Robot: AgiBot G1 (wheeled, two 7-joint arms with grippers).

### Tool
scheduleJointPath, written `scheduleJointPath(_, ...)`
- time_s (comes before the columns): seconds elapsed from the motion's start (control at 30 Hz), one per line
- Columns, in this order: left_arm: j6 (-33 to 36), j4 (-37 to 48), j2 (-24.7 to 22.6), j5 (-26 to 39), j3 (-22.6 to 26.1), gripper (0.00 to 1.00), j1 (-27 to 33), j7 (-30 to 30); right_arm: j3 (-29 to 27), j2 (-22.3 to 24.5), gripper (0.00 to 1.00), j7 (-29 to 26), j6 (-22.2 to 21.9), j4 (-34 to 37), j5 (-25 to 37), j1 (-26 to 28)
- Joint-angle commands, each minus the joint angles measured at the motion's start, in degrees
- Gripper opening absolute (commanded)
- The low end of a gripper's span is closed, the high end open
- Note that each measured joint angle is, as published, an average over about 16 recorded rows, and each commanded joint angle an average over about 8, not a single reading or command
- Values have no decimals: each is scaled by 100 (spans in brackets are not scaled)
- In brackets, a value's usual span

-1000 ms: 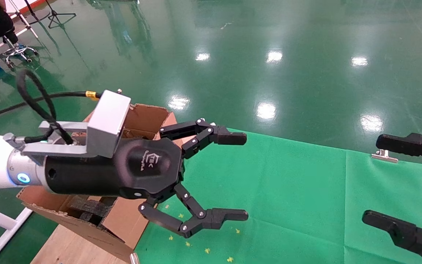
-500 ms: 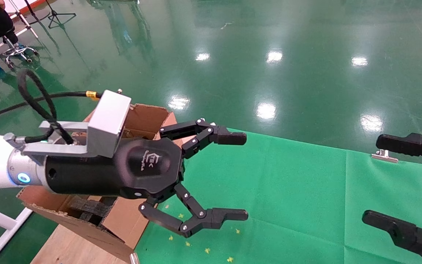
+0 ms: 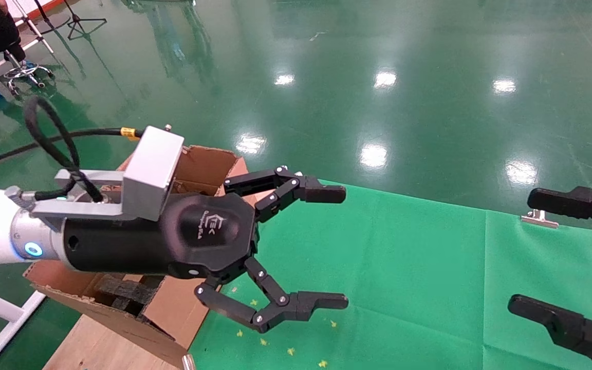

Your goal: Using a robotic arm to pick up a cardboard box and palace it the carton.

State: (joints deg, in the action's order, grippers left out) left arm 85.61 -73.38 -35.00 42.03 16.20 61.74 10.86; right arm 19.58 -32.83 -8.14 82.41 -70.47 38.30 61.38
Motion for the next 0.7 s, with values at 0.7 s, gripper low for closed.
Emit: scheduleJointPath(0.7, 0, 0, 0, 0, 0, 100, 0, 0, 0, 0, 100, 0, 0, 0, 0, 0)
